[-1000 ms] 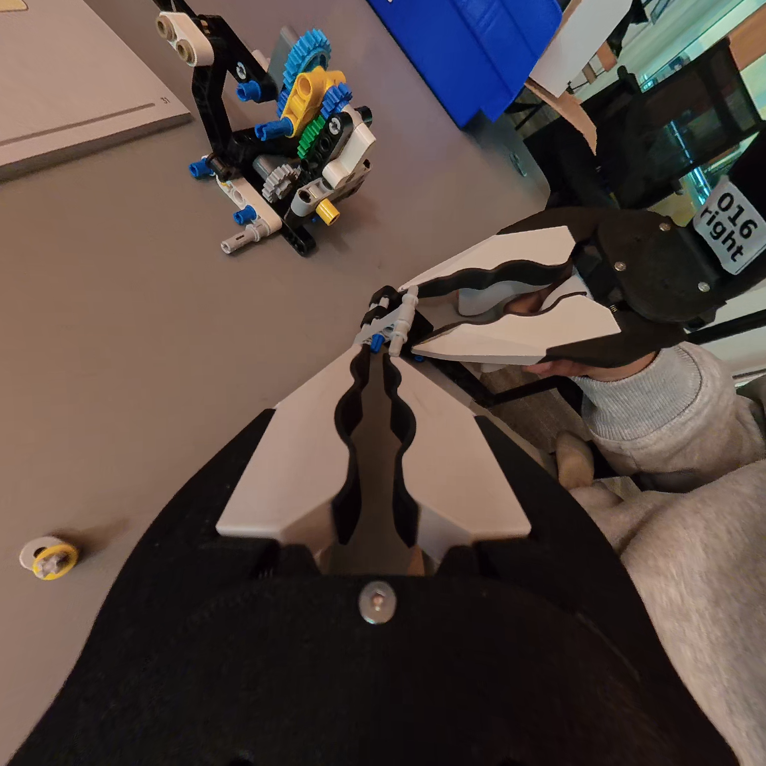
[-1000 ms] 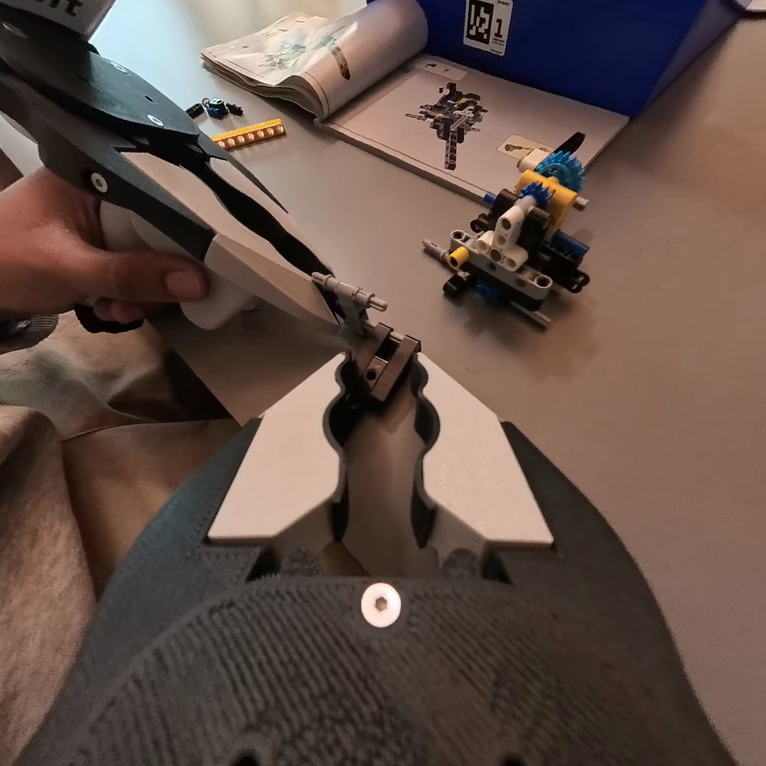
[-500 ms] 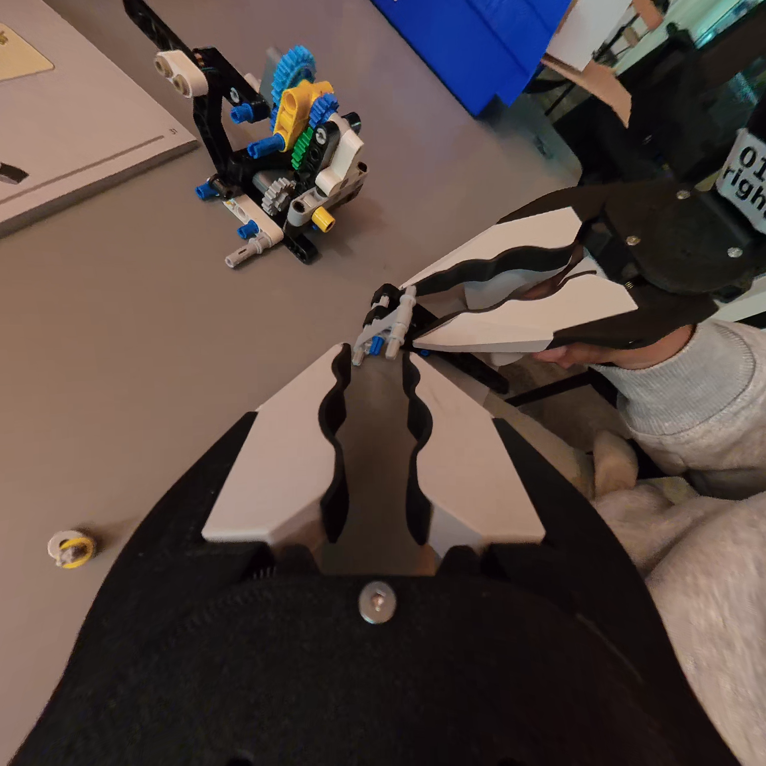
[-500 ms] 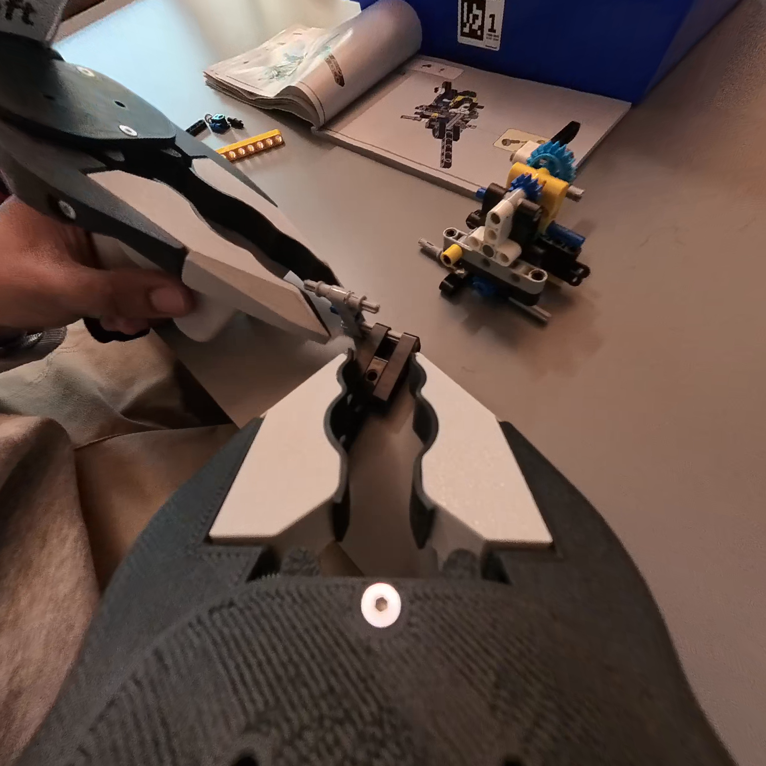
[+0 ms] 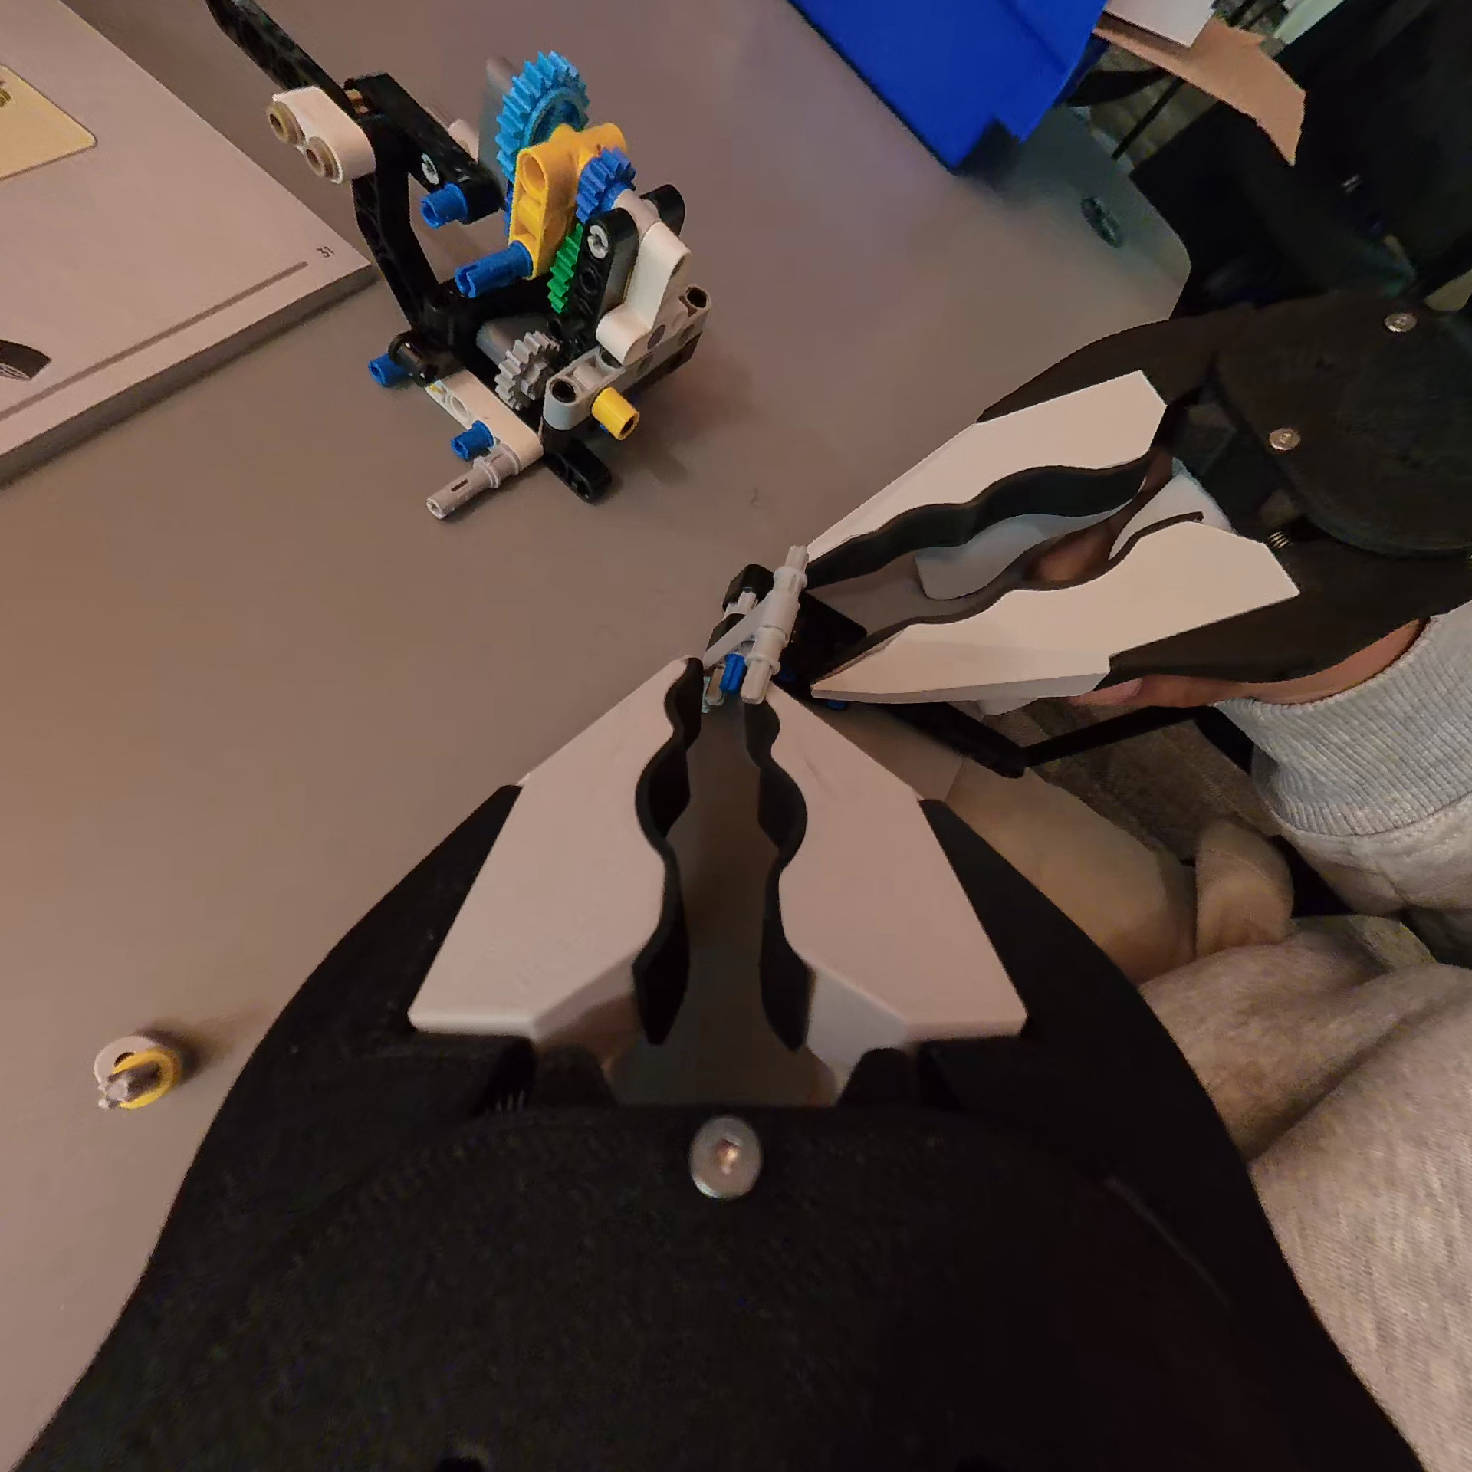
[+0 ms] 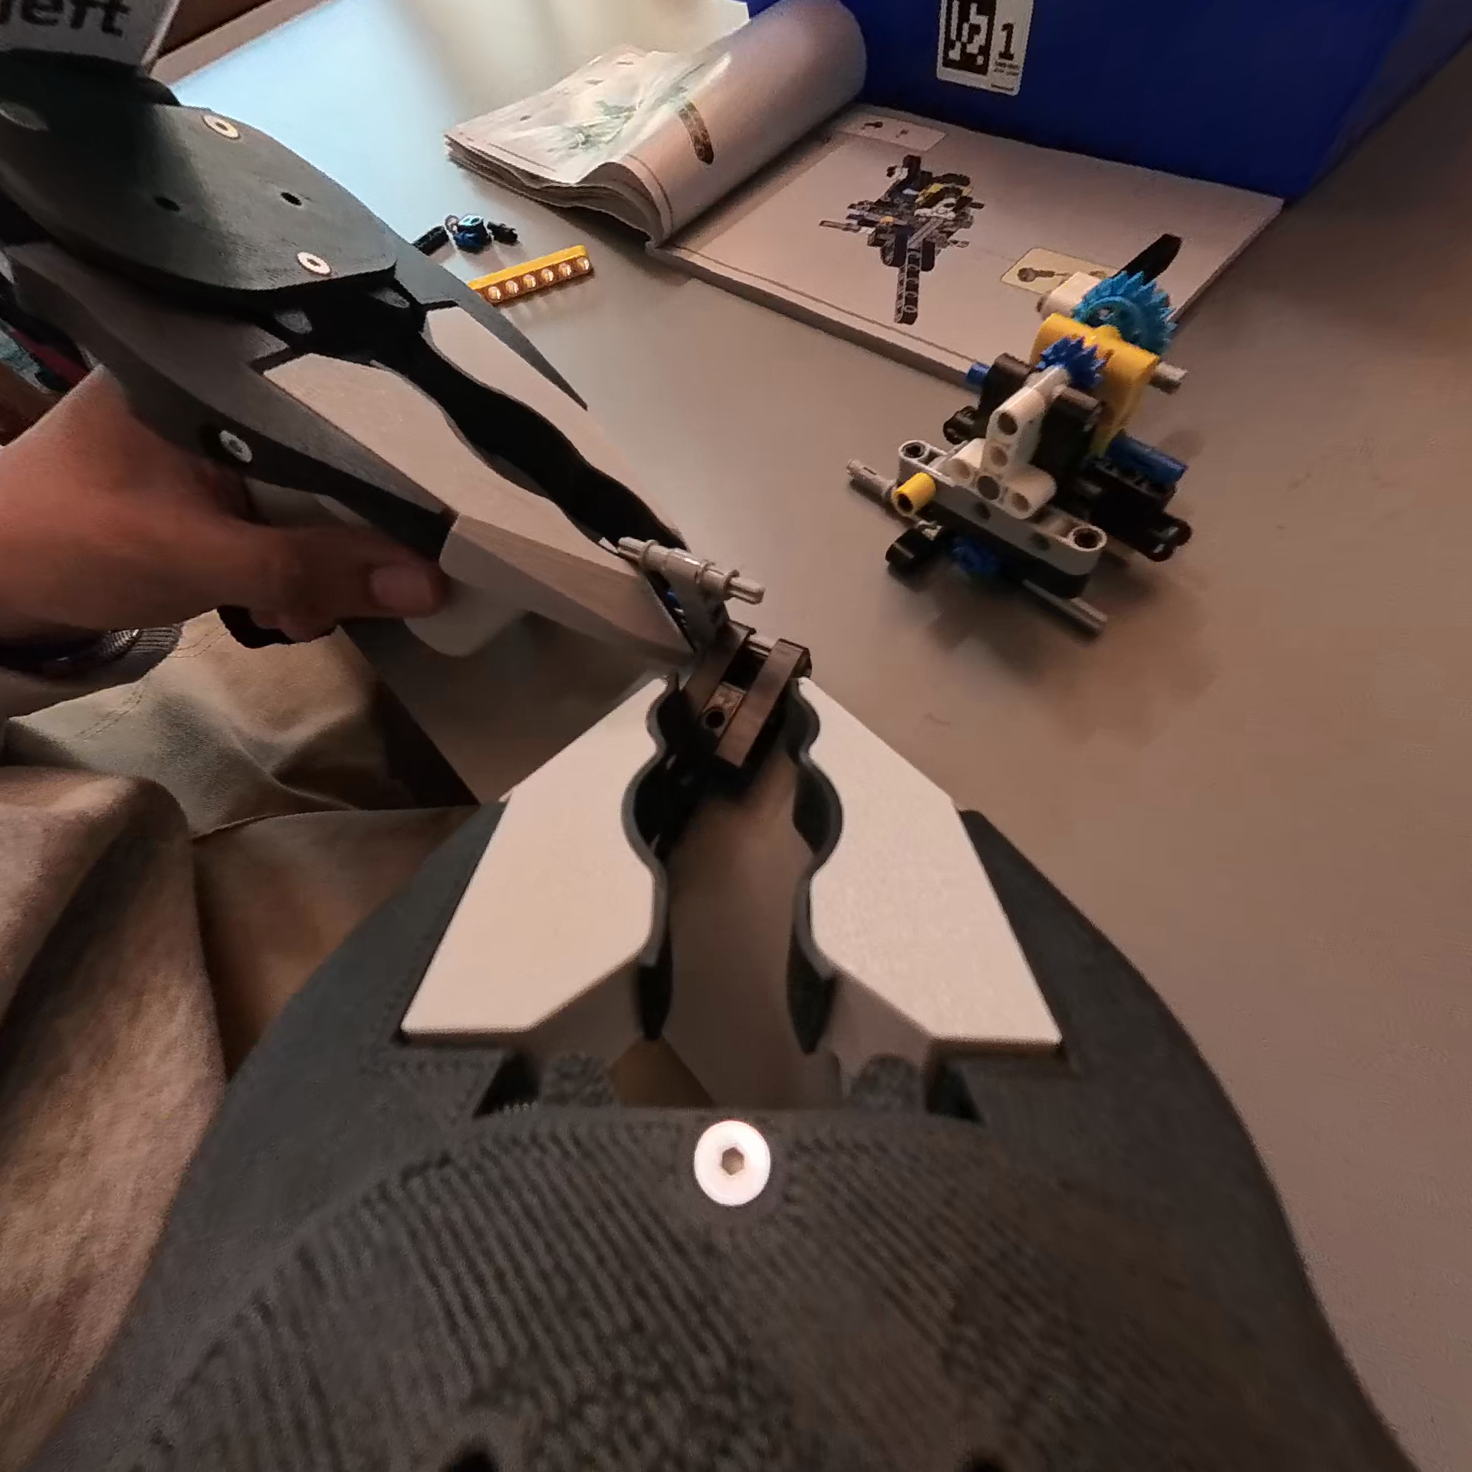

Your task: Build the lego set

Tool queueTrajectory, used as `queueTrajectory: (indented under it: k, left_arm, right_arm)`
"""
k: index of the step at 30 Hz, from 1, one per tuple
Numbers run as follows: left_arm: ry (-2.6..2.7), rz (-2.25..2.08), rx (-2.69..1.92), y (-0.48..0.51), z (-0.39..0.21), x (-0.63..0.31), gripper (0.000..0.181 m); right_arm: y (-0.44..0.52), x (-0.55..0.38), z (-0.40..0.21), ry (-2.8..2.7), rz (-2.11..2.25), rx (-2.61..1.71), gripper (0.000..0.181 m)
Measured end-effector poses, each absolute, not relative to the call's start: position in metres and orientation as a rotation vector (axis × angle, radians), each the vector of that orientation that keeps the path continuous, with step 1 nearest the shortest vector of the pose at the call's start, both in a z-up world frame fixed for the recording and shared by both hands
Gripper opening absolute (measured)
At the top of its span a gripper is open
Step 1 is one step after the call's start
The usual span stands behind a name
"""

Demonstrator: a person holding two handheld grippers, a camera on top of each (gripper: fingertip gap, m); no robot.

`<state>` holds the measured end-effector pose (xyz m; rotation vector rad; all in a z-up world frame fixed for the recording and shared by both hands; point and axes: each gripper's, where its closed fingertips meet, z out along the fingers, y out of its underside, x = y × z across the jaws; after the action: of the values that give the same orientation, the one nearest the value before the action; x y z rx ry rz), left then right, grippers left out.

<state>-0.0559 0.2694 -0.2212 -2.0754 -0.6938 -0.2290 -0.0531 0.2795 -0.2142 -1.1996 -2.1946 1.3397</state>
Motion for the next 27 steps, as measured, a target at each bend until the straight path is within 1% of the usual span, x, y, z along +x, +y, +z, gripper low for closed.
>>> queueTrajectory:
  k: [1,27]
  left_arm:
    - [-0.695,-0.230,-2.074,0.2695,-0.2211,-0.0560,0.006]
    - [-0.713,-0.245,-2.026,0.2696,-0.2183,-0.0571,0.008]
  right_arm:
    - [0.2795,-0.0531,-0.2142,-2.194,1.341,-1.200,0.025]
    - [0.2793,-0.0540,-0.2144,-2.186,1.331,-1.197,0.025]
